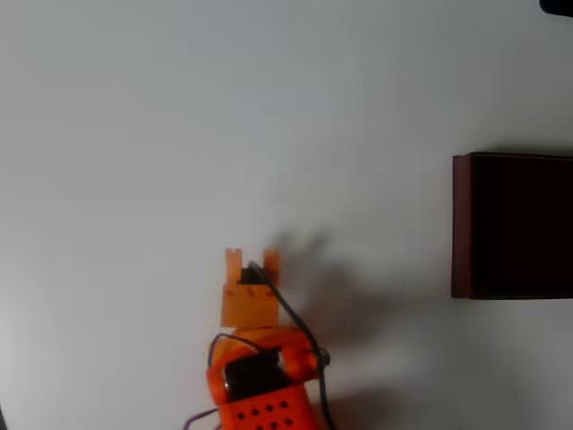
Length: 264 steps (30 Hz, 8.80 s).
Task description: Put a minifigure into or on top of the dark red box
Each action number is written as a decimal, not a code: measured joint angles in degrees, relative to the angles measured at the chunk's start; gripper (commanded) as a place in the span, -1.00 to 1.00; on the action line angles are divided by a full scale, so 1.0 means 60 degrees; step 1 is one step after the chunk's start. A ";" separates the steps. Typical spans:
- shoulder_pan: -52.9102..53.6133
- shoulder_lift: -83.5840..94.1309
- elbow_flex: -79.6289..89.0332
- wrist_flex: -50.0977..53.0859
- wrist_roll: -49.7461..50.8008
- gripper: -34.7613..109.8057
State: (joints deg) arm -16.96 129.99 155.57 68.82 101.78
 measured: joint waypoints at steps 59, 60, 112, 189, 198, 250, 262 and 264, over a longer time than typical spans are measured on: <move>-0.0747 0.2739 0.1377 0.1099 0.0967 -0.44; -0.0747 0.2739 0.1377 0.1128 0.0967 -0.45; -0.1567 0.1685 0.0879 0.1685 0.1274 -0.36; -0.2900 -0.4336 -0.3662 0.3662 -0.0117 -0.52; -0.1992 -0.5156 -0.3193 0.3208 -0.2124 -0.52; -0.3311 -0.1084 -0.1494 0.1597 -0.3325 -0.29; -0.3164 0.2183 0.0425 0.1025 -0.4658 -0.27; -0.2871 0.2959 0.0806 0.1406 -0.4937 -0.27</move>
State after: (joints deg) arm -34.19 147.74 160.40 77.26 72.16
